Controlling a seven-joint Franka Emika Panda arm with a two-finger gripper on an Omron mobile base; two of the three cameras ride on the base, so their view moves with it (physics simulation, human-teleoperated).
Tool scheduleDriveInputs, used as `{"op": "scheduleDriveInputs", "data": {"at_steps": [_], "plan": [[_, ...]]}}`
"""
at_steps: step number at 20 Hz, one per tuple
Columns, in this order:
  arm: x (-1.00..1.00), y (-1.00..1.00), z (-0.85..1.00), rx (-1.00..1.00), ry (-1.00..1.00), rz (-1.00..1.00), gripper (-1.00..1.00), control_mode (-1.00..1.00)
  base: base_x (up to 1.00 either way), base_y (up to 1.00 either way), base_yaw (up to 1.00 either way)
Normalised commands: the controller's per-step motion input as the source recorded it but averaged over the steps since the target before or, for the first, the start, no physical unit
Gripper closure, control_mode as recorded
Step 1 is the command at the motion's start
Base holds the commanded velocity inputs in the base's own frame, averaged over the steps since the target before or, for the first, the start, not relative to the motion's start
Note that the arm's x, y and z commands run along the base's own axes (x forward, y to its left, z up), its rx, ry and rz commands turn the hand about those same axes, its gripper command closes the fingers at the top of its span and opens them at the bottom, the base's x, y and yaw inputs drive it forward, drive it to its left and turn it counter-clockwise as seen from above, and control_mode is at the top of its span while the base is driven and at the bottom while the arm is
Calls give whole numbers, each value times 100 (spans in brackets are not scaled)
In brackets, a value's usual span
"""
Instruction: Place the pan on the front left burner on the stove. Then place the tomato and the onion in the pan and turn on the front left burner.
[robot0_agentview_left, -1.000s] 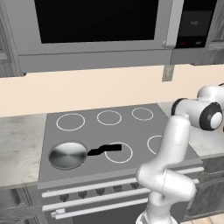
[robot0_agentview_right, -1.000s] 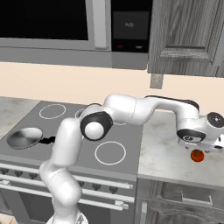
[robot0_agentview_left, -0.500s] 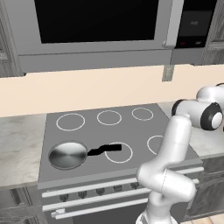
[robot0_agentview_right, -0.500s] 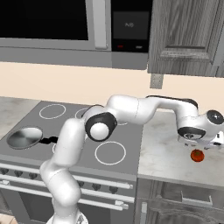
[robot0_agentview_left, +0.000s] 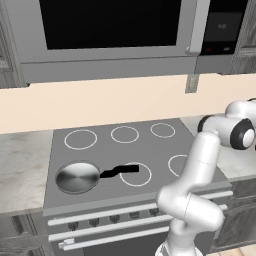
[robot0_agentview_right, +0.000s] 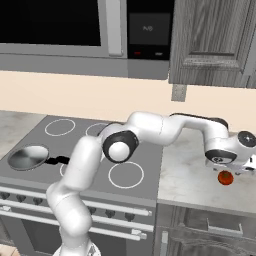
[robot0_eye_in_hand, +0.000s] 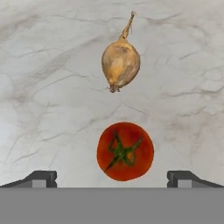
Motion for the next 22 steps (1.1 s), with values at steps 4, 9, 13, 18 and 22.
{"op": "scheduleDriveInputs", "data": {"at_steps": [4, 9, 13, 18, 22], "plan": [[2, -9, 0, -1, 5, 0, -100, -100, 0, 0, 0], [2, -1, -12, 0, 5, 0, -100, -100, 0, 0, 0], [2, 0, -28, 0, 2, 0, -100, -100, 0, 0, 0], [14, 0, -23, 0, 0, 0, -100, -100, 0, 0, 0], [16, 0, -16, 0, 0, 0, -100, -100, 0, 0, 0]]}}
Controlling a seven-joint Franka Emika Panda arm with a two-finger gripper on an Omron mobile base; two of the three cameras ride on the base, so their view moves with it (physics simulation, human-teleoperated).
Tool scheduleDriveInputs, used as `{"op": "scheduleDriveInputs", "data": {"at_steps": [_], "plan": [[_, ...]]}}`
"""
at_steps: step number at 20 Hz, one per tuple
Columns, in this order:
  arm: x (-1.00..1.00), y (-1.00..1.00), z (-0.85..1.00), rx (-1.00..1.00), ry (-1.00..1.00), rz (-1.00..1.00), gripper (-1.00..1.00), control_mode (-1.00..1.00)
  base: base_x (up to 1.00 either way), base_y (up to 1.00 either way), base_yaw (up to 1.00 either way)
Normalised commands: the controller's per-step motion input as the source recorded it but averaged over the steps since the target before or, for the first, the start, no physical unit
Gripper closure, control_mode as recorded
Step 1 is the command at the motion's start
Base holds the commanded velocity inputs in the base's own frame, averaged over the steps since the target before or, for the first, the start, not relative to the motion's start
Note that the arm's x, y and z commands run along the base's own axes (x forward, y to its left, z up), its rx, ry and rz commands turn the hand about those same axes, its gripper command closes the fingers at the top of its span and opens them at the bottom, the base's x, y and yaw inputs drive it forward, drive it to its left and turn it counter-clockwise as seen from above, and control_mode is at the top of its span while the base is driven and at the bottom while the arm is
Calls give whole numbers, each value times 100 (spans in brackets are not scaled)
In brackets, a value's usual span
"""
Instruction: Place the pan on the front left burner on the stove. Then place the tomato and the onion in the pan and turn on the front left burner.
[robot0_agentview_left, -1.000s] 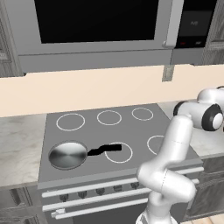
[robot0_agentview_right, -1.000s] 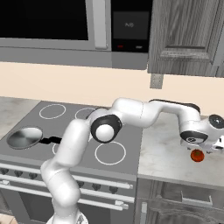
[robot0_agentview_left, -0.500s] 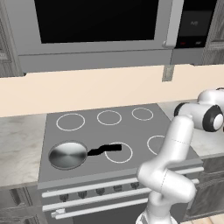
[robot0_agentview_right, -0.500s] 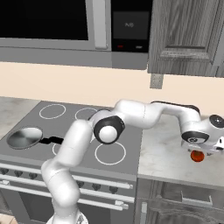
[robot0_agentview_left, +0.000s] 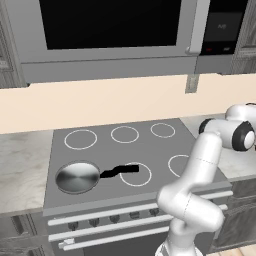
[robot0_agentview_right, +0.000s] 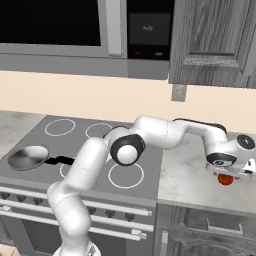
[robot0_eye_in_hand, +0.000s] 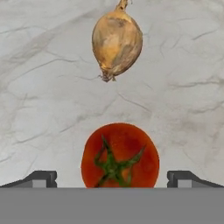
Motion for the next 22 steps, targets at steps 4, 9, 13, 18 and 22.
{"op": "scheduleDriveInputs", "data": {"at_steps": [4, 9, 13, 18, 22], "plan": [[14, 0, -25, 0, 0, 0, -100, -100, 0, 0, 0], [5, 0, -18, 0, 0, 0, -100, -100, 0, 0, 0], [5, 0, -8, 0, 0, 0, -100, -100, 0, 0, 0], [0, 0, -4, 0, 4, 0, -100, -100, 0, 0, 0], [0, 0, -27, 0, 4, 0, -100, -100, 0, 0, 0]]}}
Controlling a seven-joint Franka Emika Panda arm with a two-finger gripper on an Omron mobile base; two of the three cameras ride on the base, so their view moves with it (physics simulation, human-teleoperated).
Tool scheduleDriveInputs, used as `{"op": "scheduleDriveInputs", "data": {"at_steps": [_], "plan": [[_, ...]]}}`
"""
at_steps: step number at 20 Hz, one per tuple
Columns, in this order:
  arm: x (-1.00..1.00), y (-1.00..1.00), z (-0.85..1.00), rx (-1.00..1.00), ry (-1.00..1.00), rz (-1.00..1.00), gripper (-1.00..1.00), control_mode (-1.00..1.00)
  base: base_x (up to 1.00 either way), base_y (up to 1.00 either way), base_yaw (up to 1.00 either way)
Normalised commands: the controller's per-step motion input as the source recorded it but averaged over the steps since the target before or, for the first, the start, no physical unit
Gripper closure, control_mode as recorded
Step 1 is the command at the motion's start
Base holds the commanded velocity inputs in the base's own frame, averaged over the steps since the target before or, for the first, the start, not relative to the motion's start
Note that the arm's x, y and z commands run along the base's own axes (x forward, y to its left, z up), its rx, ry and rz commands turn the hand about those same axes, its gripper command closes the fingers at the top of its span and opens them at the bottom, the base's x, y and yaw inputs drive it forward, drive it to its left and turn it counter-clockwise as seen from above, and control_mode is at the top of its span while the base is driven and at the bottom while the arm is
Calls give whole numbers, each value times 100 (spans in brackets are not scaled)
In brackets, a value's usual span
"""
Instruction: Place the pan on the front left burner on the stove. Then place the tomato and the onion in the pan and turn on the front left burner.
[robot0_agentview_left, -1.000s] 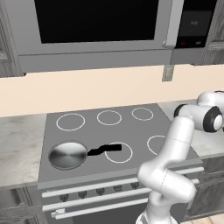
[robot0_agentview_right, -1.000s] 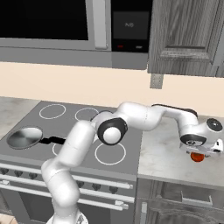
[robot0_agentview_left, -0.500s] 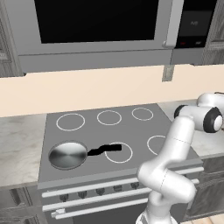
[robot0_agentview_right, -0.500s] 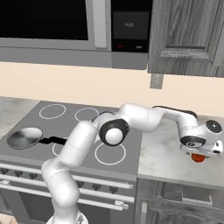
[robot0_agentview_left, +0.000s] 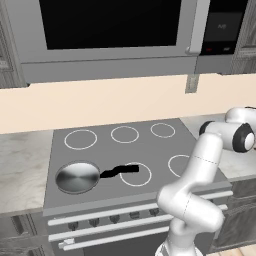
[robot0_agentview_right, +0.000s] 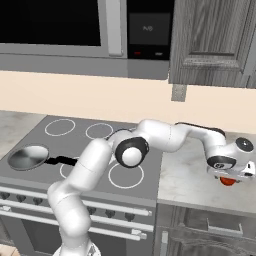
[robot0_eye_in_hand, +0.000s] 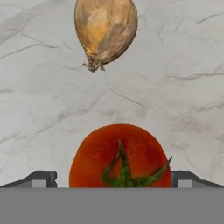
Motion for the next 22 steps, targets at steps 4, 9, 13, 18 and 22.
{"op": "scheduleDriveInputs", "data": {"at_steps": [4, 9, 13, 18, 22], "plan": [[0, 0, -5, 0, 5, 0, -100, -100, 0, 0, 0], [0, 0, -6, 0, 4, 0, 100, -100, 0, 0, 0], [0, 0, 0, 0, 0, 0, 100, -100, 0, 0, 0], [-4, 0, 19, 0, 0, 0, 100, -100, 0, 0, 0], [-14, 0, 34, 0, -1, 0, 100, -100, 0, 0, 0]]}}
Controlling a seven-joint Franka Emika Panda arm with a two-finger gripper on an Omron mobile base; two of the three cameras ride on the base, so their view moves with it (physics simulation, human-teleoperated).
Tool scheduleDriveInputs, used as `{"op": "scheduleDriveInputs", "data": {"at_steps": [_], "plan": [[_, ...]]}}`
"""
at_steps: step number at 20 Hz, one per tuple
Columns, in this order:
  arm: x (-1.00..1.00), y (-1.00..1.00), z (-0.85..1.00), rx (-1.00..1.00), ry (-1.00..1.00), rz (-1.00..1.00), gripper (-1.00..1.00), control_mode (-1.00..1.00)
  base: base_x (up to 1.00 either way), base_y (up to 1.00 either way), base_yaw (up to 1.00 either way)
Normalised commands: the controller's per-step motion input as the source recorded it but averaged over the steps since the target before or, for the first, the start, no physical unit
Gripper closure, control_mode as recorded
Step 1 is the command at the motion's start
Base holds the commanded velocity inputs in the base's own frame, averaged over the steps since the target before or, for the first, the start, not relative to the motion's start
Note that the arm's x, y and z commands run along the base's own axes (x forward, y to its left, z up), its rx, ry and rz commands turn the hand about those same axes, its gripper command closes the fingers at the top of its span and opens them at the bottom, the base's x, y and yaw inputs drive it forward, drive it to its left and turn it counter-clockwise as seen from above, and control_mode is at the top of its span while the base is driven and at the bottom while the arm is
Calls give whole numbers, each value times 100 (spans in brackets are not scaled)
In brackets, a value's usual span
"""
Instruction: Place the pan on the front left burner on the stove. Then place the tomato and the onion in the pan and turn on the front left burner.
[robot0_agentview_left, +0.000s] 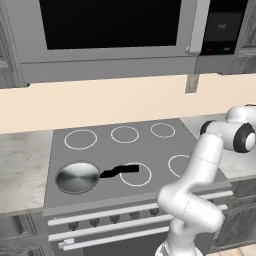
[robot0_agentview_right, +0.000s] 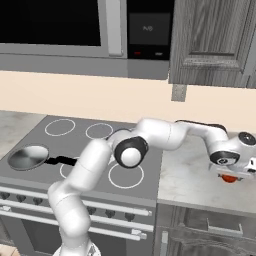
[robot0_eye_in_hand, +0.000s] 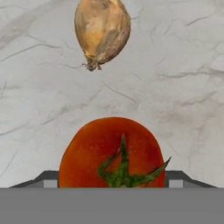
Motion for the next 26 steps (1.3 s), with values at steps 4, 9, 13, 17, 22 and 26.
{"op": "scheduleDriveInputs", "data": {"at_steps": [4, 9, 13, 17, 22, 26], "plan": [[-22, 0, 34, 0, -2, 0, 100, -100, 0, 0, 0], [-43, 17, 23, 0, -5, 0, 100, -100, 0, 0, 0], [-41, 33, 20, 0, -6, 0, 100, -100, 0, 0, 0], [-29, 44, 19, -2, -5, 0, 100, -100, 0, 0, 0], [-39, 60, 30, -4, -3, 0, 100, -100, 0, 0, 0], [-44, 68, 34, -7, -2, 0, 100, -100, 0, 0, 0]]}}
